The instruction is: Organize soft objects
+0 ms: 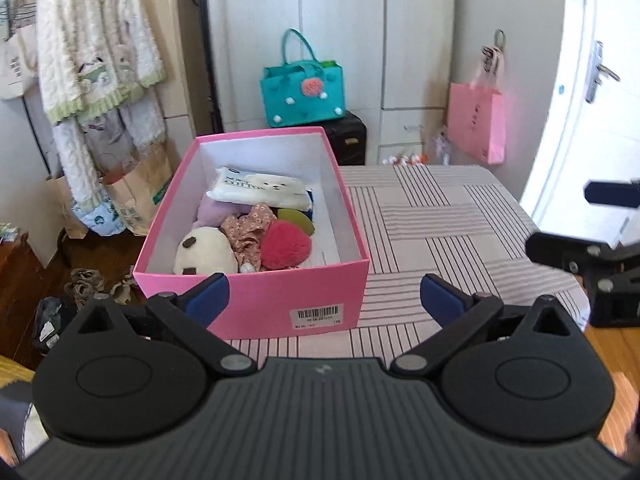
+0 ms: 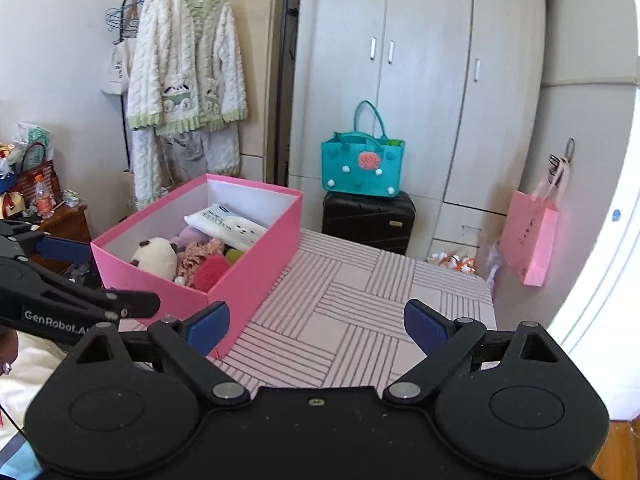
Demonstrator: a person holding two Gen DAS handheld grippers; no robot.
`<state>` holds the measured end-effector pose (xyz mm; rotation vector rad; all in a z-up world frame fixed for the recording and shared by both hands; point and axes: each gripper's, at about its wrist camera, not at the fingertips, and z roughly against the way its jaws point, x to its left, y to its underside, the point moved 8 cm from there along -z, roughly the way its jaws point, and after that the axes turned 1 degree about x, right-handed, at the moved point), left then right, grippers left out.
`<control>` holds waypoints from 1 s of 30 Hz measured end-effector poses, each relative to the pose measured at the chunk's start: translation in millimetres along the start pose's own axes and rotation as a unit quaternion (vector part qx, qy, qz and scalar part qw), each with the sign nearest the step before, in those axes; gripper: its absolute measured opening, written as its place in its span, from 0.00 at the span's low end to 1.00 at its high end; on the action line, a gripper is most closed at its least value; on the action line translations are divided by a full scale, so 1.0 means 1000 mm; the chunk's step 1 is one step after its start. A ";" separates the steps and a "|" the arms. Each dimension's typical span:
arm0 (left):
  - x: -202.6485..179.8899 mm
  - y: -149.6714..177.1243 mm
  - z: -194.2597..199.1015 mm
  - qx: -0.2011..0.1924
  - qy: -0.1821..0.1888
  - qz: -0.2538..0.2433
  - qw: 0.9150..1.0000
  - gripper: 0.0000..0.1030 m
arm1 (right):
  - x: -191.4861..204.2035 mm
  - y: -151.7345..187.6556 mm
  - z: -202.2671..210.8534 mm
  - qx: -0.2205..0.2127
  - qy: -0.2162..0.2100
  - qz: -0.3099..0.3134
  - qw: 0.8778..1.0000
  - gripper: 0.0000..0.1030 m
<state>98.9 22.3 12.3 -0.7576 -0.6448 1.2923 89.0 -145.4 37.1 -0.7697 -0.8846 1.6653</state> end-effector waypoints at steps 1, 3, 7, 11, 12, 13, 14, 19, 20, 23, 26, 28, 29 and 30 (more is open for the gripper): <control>0.000 0.002 0.000 -0.006 -0.006 0.004 1.000 1.00 | -0.001 0.002 0.000 0.002 0.004 -0.003 1.000 0.93; -0.002 0.004 0.000 -0.013 -0.013 0.012 1.000 1.00 | -0.005 0.007 0.000 0.007 0.010 -0.015 1.000 0.93; -0.006 0.012 -0.003 -0.025 -0.010 0.027 0.999 1.00 | -0.014 0.018 0.007 -0.008 0.027 -0.036 0.999 0.93; -0.020 0.023 -0.003 -0.025 0.036 0.022 0.999 1.00 | -0.015 0.025 0.011 -0.015 0.041 -0.038 0.998 0.93; -0.023 0.025 -0.002 -0.027 0.044 0.024 0.998 1.00 | -0.015 0.027 0.011 -0.013 0.042 -0.038 0.998 0.93; -0.026 0.027 -0.002 -0.028 0.053 0.024 0.998 1.00 | -0.016 0.028 0.012 -0.012 0.044 -0.039 0.998 0.93; -0.028 0.028 -0.001 -0.028 0.054 0.024 0.998 1.00 | -0.017 0.029 0.012 -0.012 0.047 -0.040 0.998 0.93; -0.028 0.029 -0.001 -0.049 0.028 0.018 0.998 1.00 | -0.019 0.031 0.011 -0.014 0.069 -0.035 0.997 0.93; -0.027 0.029 -0.002 -0.050 0.020 0.018 0.998 1.00 | -0.019 0.031 0.010 -0.014 0.072 -0.036 0.997 0.93; -0.021 0.029 -0.007 -0.049 0.002 0.021 0.999 1.00 | -0.022 0.033 0.008 -0.013 0.078 -0.039 0.996 0.93; -0.015 0.030 -0.010 -0.047 -0.008 0.027 0.999 1.00 | -0.026 0.036 0.007 -0.011 0.080 -0.047 0.996 0.93; -0.011 0.031 -0.010 -0.048 -0.016 0.029 0.998 1.00 | -0.029 0.038 0.006 -0.012 0.084 -0.054 0.995 0.93; -0.010 0.031 -0.010 -0.048 -0.018 0.029 0.998 1.00 | -0.031 0.039 0.005 -0.014 0.087 -0.059 0.994 0.93; -0.008 0.031 -0.009 -0.048 -0.019 0.029 0.998 1.00 | -0.033 0.039 0.004 -0.016 0.089 -0.066 0.994 0.93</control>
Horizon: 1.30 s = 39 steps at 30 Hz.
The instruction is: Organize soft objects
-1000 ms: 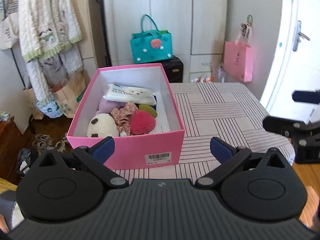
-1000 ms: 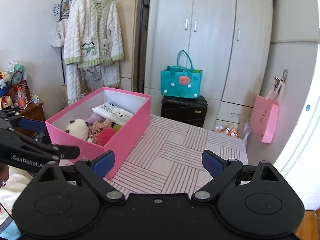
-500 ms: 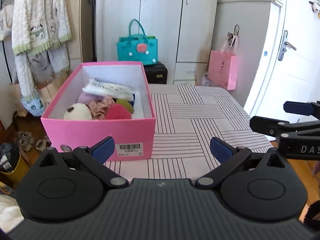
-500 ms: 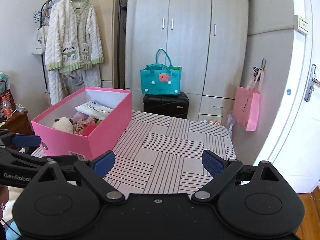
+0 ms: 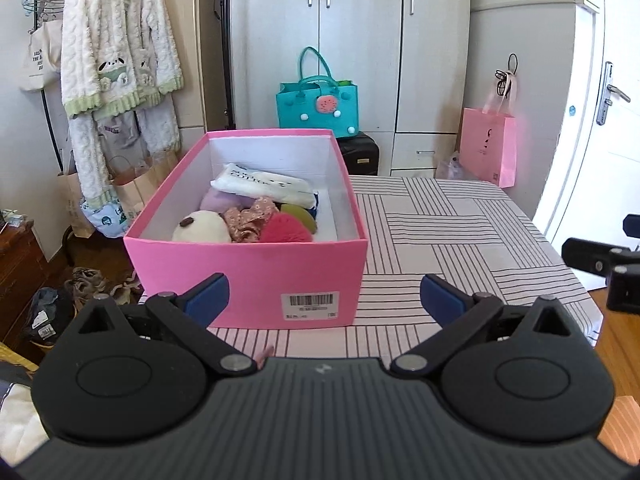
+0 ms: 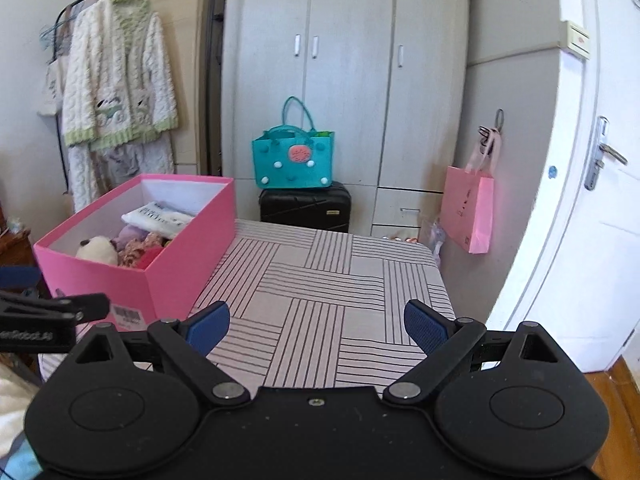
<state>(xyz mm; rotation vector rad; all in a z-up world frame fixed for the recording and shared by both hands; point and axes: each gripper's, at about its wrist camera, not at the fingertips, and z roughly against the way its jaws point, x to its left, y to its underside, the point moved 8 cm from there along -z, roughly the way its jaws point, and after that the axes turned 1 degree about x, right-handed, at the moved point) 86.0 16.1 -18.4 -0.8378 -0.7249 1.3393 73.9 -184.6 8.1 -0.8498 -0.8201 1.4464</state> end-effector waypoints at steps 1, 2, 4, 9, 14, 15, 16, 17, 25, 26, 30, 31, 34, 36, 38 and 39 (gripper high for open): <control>0.001 0.000 0.000 0.000 -0.002 0.000 1.000 1.00 | -0.002 0.001 -0.001 -0.001 0.002 -0.008 1.000 0.93; 0.003 0.000 0.000 0.000 -0.006 0.000 1.000 1.00 | -0.003 0.002 -0.003 0.000 0.003 -0.013 1.000 0.93; 0.005 0.000 0.000 0.002 -0.017 -0.003 1.000 1.00 | -0.003 0.003 -0.006 0.004 0.002 -0.017 1.000 0.93; 0.005 0.001 -0.001 0.004 -0.029 -0.013 0.999 1.00 | -0.001 0.005 -0.006 -0.006 0.009 -0.013 1.000 0.93; 0.002 0.002 0.001 0.003 -0.016 -0.011 1.000 1.00 | -0.004 0.011 -0.005 -0.010 0.010 -0.026 1.000 0.94; 0.001 0.001 0.001 0.001 -0.019 -0.013 1.000 1.00 | -0.004 0.012 -0.005 -0.008 0.012 -0.025 1.000 0.94; 0.000 0.001 0.001 -0.001 -0.023 -0.018 1.000 1.00 | -0.004 0.013 -0.005 -0.006 0.012 -0.024 1.000 0.94; -0.001 0.001 0.001 -0.002 -0.025 -0.021 0.999 1.00 | -0.004 0.014 -0.006 -0.006 0.013 -0.023 1.000 0.94; -0.005 0.006 -0.007 0.008 -0.017 -0.017 1.000 1.00 | -0.012 0.016 -0.004 -0.024 0.075 0.000 0.997 0.95; -0.004 0.006 -0.008 0.009 -0.017 -0.015 1.000 1.00 | -0.013 0.016 -0.004 -0.022 0.074 -0.003 0.997 0.95; -0.006 0.008 -0.008 0.007 -0.019 -0.016 1.000 1.00 | -0.013 0.016 -0.005 -0.021 0.064 -0.011 0.998 0.95; -0.006 0.008 -0.008 0.005 -0.020 -0.017 1.000 1.00 | -0.012 0.016 -0.004 -0.024 0.063 -0.011 0.998 0.95; -0.005 0.007 -0.007 0.000 -0.021 -0.016 1.000 1.00 | -0.008 0.014 -0.001 -0.035 0.057 -0.007 0.998 0.97; -0.005 0.007 -0.007 -0.003 -0.020 -0.010 1.000 1.00 | -0.006 0.013 -0.001 -0.036 0.053 -0.003 0.998 0.97; -0.003 0.007 -0.006 -0.005 -0.022 -0.009 1.000 1.00 | -0.003 0.013 -0.002 -0.035 0.050 0.001 0.998 0.97; -0.003 0.007 -0.006 -0.006 -0.023 -0.010 1.000 1.00 | -0.002 0.012 -0.002 -0.036 0.049 0.003 0.998 0.97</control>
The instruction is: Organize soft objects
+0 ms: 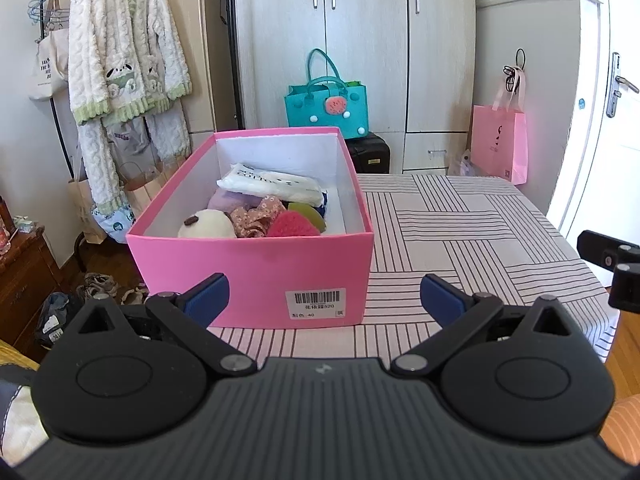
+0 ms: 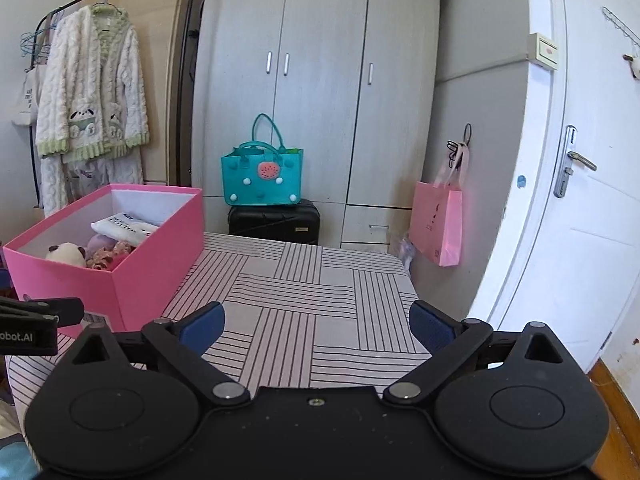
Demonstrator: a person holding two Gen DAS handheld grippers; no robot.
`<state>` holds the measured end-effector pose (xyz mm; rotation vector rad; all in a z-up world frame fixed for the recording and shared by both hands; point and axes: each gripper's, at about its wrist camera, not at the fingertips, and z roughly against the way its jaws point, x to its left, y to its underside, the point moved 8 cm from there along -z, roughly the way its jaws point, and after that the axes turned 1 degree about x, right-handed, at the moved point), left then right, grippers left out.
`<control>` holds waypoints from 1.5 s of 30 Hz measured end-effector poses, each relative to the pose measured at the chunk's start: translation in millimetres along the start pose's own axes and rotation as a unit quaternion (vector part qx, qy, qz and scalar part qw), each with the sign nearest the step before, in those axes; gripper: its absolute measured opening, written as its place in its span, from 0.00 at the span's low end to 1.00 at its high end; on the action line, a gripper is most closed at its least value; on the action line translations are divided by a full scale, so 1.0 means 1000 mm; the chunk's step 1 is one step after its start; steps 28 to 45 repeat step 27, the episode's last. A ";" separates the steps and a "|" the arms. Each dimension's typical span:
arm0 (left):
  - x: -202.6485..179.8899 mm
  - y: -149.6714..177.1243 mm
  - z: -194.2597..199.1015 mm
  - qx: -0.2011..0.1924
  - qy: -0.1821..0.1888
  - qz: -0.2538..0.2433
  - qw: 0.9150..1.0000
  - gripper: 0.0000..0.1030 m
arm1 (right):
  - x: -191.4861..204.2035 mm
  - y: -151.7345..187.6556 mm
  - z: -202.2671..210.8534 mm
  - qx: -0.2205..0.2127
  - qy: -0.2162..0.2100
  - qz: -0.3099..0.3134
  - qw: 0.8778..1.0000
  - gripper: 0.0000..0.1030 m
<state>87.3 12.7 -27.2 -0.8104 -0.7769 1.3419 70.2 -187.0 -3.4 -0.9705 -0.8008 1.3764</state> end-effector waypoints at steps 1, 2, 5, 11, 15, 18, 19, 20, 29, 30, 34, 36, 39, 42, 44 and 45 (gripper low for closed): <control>0.000 0.000 0.001 -0.002 -0.001 -0.002 1.000 1.00 | 0.001 0.000 -0.001 -0.001 -0.001 0.001 1.000 0.97; 0.001 -0.001 0.002 -0.006 -0.001 -0.003 1.000 1.00 | 0.001 -0.001 -0.001 -0.001 -0.002 0.000 1.000 0.97; 0.000 -0.002 0.005 -0.012 -0.005 -0.014 1.000 1.00 | 0.001 -0.001 0.000 -0.001 -0.006 -0.006 1.000 0.97; 0.000 -0.004 0.009 -0.019 -0.012 -0.024 0.999 1.00 | 0.001 -0.001 0.000 0.000 -0.007 -0.009 1.000 0.97; 0.001 -0.004 0.011 -0.025 -0.014 -0.024 0.999 1.00 | 0.002 -0.001 0.001 0.000 -0.009 -0.012 1.000 0.97; 0.001 -0.004 0.012 -0.023 -0.009 -0.023 0.999 1.00 | 0.002 0.000 0.001 0.001 -0.007 -0.013 1.000 0.97; 0.001 -0.003 0.012 -0.019 -0.002 -0.019 1.000 1.00 | 0.002 0.001 0.001 0.002 -0.007 -0.013 1.000 0.97; 0.001 -0.003 0.011 -0.017 0.002 -0.016 1.000 1.00 | 0.003 0.001 0.001 0.002 -0.008 -0.014 1.000 0.97; 0.002 -0.002 0.011 -0.017 -0.002 -0.018 1.000 1.00 | 0.002 0.001 0.001 0.003 -0.009 -0.014 1.000 0.97; 0.002 -0.002 0.011 -0.017 -0.002 -0.018 1.000 1.00 | 0.002 0.001 0.001 0.003 -0.009 -0.014 1.000 0.97; 0.002 -0.002 0.011 -0.017 -0.002 -0.018 1.000 1.00 | 0.002 0.001 0.001 0.003 -0.009 -0.014 1.000 0.97; 0.002 -0.002 0.011 -0.017 -0.002 -0.018 1.000 1.00 | 0.002 0.001 0.001 0.003 -0.009 -0.014 1.000 0.97; 0.002 -0.002 0.011 -0.017 -0.002 -0.018 1.000 1.00 | 0.002 0.001 0.001 0.003 -0.009 -0.014 1.000 0.97; 0.002 -0.002 0.011 -0.017 -0.002 -0.018 1.000 1.00 | 0.002 0.001 0.001 0.003 -0.009 -0.014 1.000 0.97; 0.002 -0.002 0.011 -0.017 -0.002 -0.018 1.000 1.00 | 0.002 0.001 0.001 0.003 -0.009 -0.014 1.000 0.97; 0.002 -0.002 0.011 -0.017 -0.002 -0.018 1.000 1.00 | 0.002 0.001 0.001 0.003 -0.009 -0.014 1.000 0.97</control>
